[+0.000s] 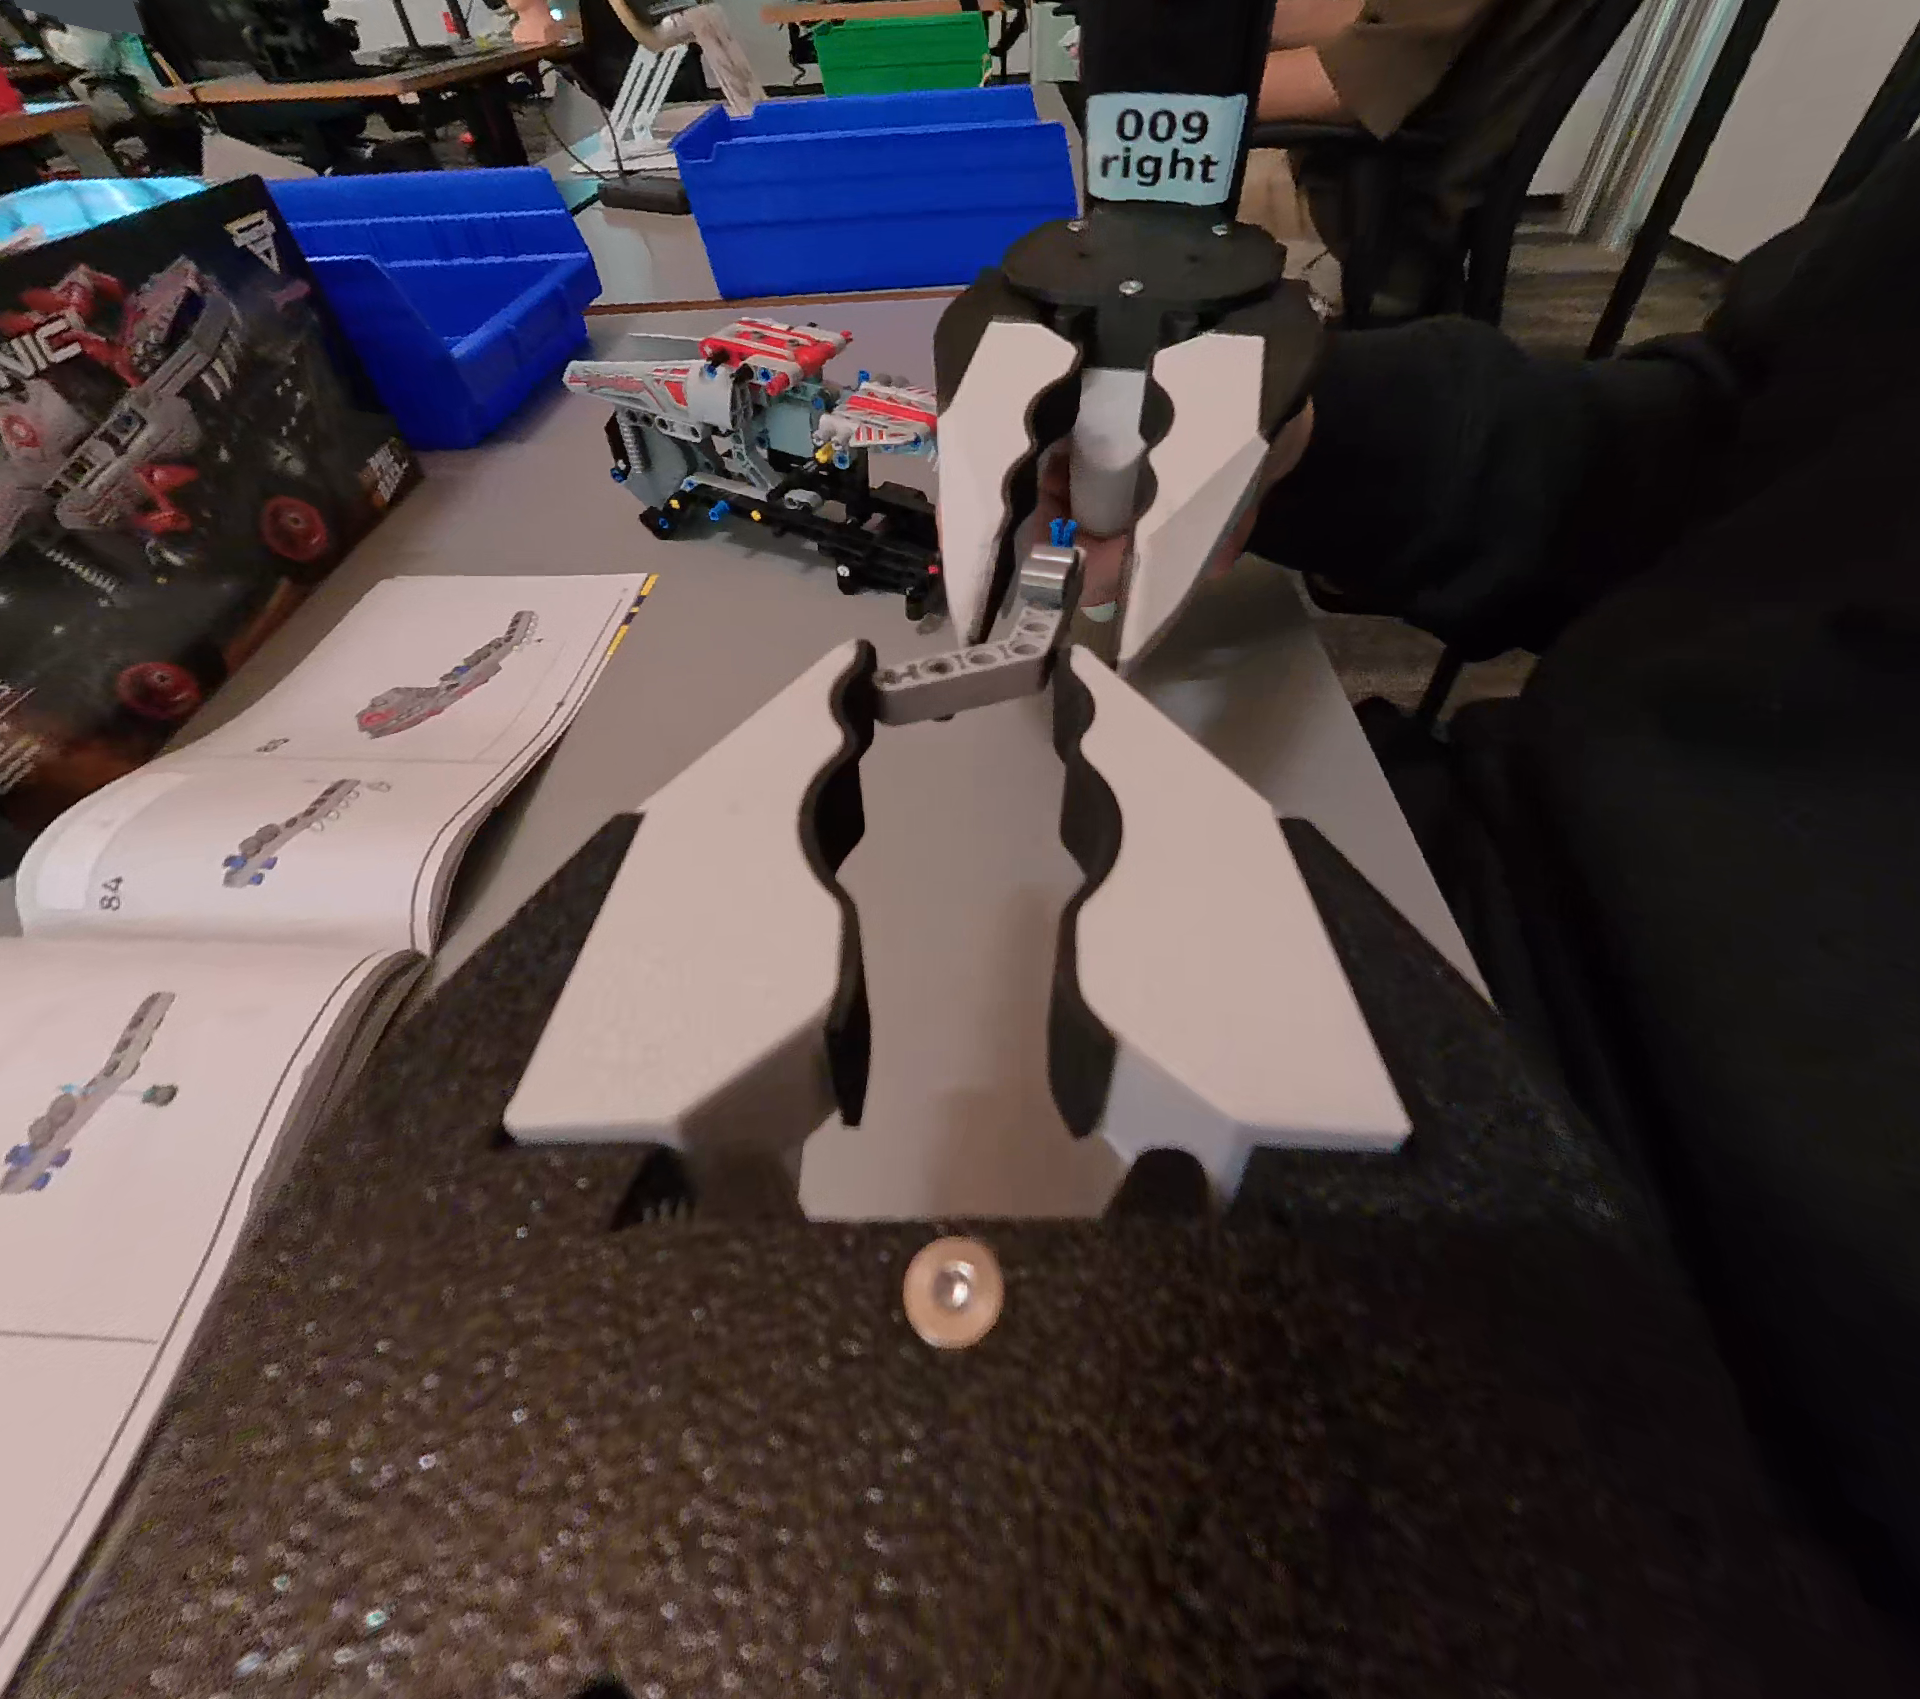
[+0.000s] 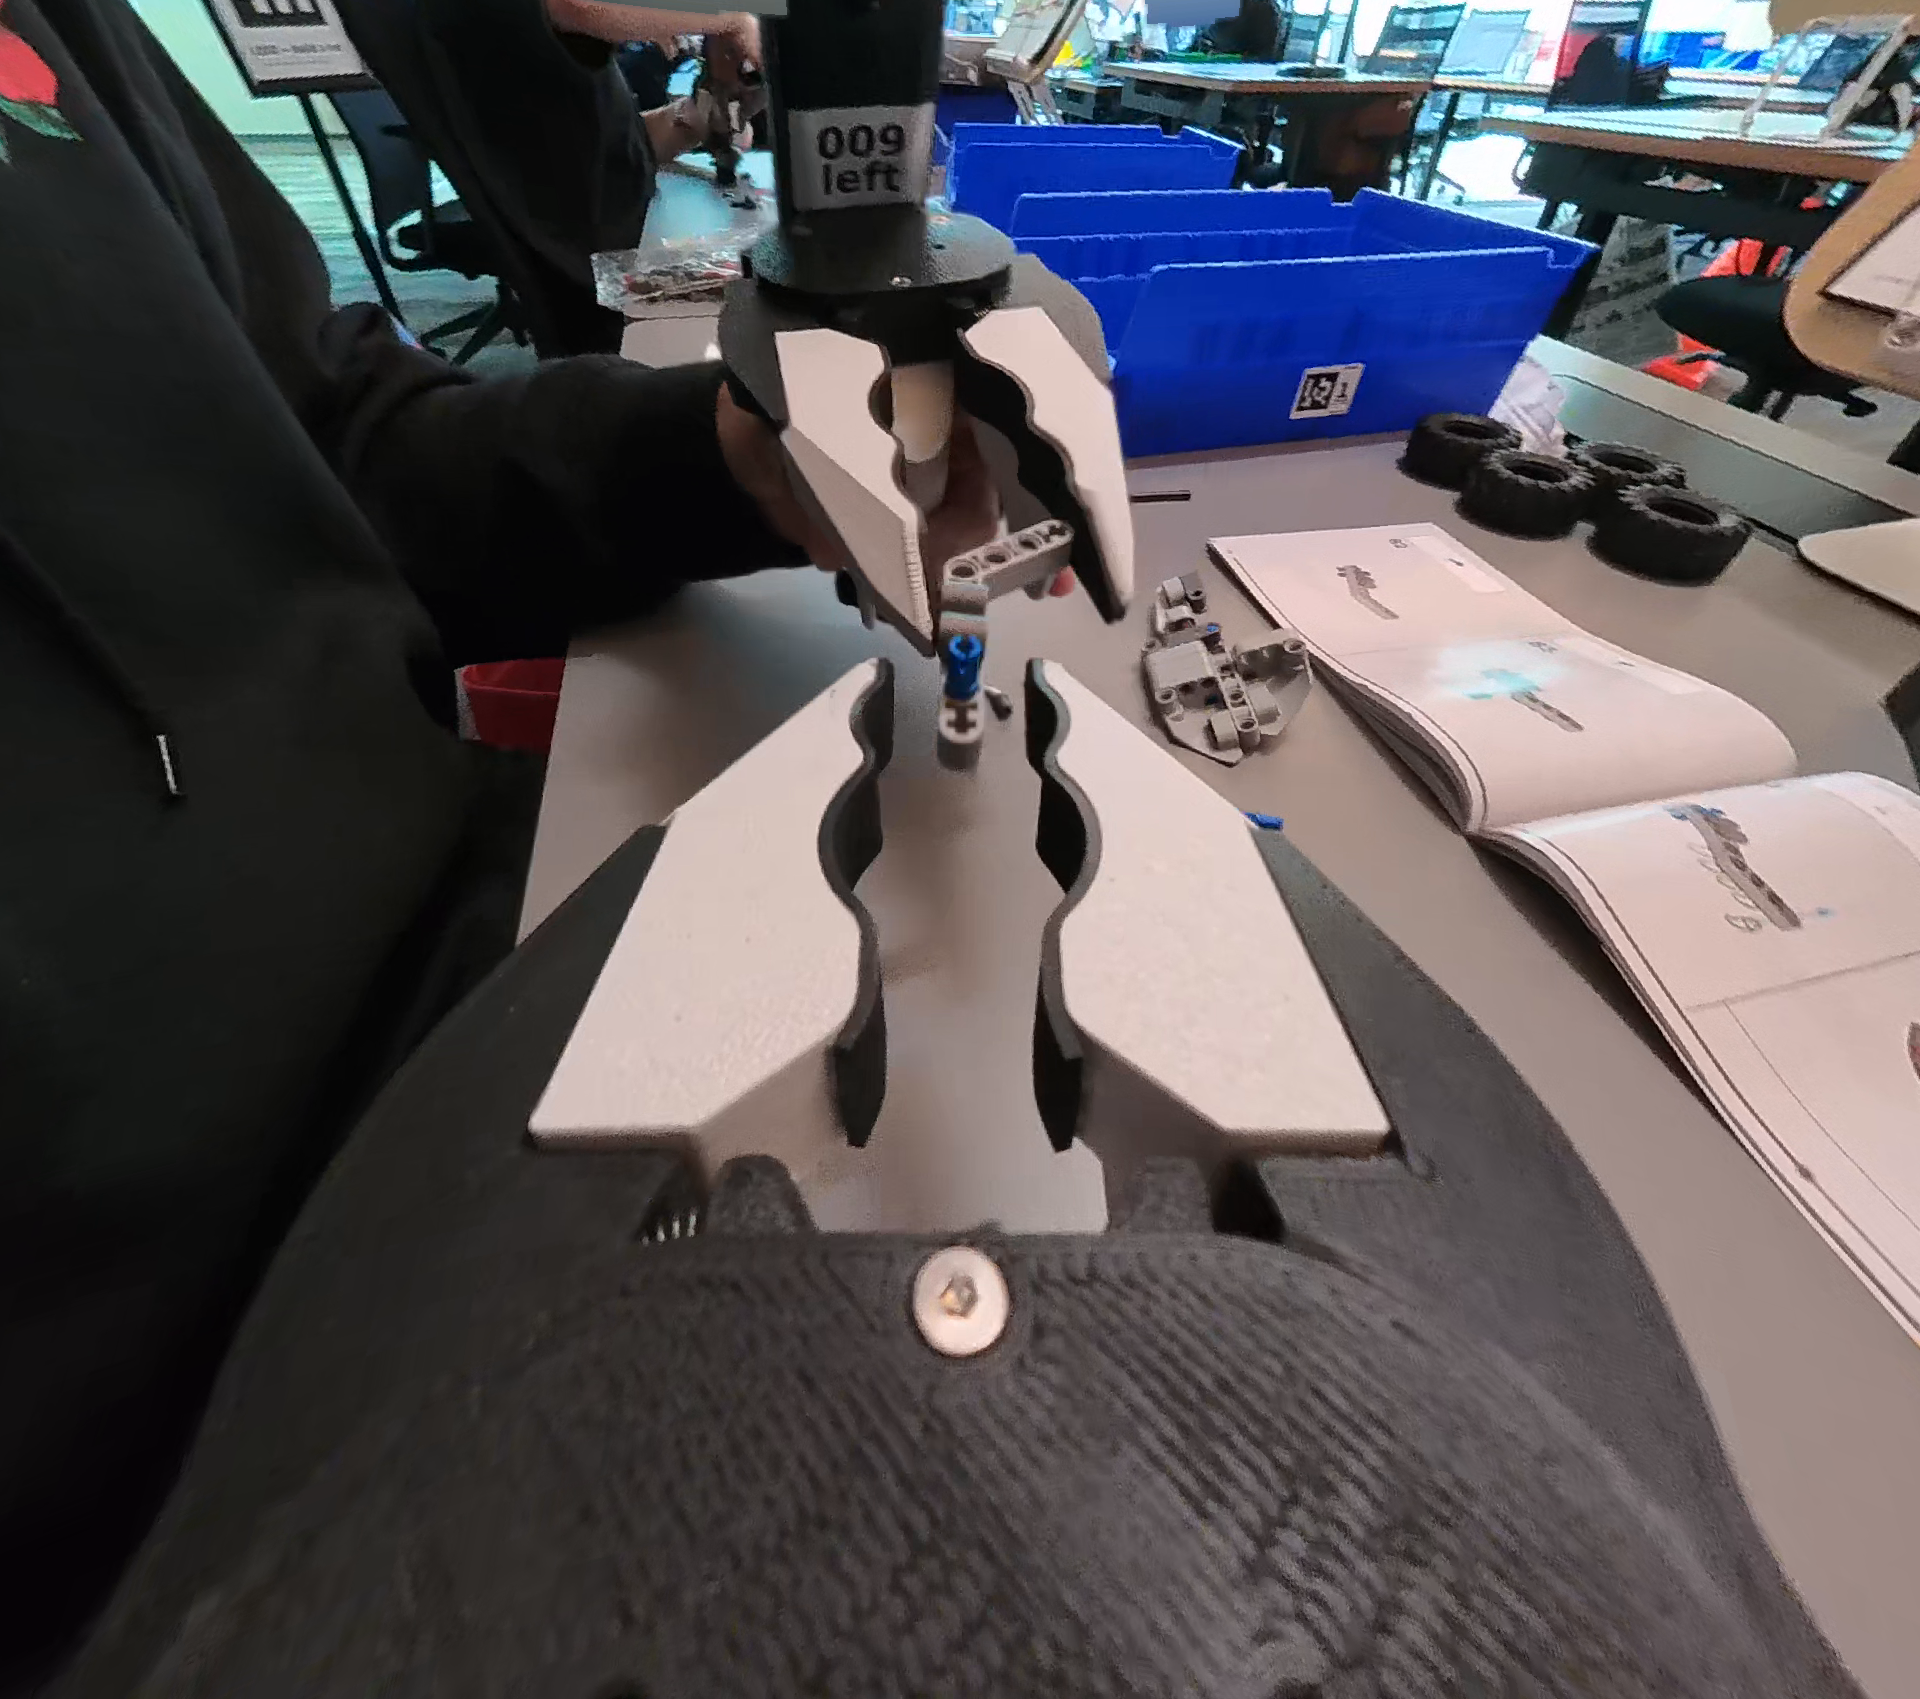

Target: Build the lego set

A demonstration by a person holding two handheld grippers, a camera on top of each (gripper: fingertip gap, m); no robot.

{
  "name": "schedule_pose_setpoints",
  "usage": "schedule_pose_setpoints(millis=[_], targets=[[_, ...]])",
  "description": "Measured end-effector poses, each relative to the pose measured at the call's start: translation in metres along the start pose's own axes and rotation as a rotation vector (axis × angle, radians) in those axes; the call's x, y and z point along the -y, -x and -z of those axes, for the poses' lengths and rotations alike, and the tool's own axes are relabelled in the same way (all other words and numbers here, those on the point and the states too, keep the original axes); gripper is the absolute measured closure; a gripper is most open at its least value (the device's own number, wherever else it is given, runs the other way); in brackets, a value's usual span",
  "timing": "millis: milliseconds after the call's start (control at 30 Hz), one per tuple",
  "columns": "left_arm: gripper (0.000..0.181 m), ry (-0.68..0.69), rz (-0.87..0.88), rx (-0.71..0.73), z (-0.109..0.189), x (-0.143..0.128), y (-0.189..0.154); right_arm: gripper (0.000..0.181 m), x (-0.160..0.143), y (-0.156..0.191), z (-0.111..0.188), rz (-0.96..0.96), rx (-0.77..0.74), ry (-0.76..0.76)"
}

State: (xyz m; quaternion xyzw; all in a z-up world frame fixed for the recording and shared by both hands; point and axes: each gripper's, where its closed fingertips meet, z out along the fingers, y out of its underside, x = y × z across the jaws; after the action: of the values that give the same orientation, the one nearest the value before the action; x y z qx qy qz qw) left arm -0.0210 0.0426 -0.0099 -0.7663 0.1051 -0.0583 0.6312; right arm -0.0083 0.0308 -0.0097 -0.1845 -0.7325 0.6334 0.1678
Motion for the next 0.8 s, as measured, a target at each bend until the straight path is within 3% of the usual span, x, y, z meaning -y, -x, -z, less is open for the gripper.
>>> schedule_pose_setpoints(millis=[133,467,600,800], targets=[[0.150,-0.013,-0.035,-0.016,-0.001,0.002,-0.003,0.172,0.003,0.004,-0.002,0.020,0.046,-0.011],[0.141,-0.078,-0.004,-0.169,0.007,0.011,-0.024,0.176,0.014,0.015,0.002,-0.070,0.173,-0.144],[0.148,-0.072,-0.015,-0.143,0.007,0.009,-0.020,0.176,0.020,0.008,0.012,-0.125,0.171,-0.202],[0.154,-0.221,0.213,-0.208,0.014,0.028,-0.015,0.176,0.026,0.010,0.019,-0.157,0.209,-0.273]])
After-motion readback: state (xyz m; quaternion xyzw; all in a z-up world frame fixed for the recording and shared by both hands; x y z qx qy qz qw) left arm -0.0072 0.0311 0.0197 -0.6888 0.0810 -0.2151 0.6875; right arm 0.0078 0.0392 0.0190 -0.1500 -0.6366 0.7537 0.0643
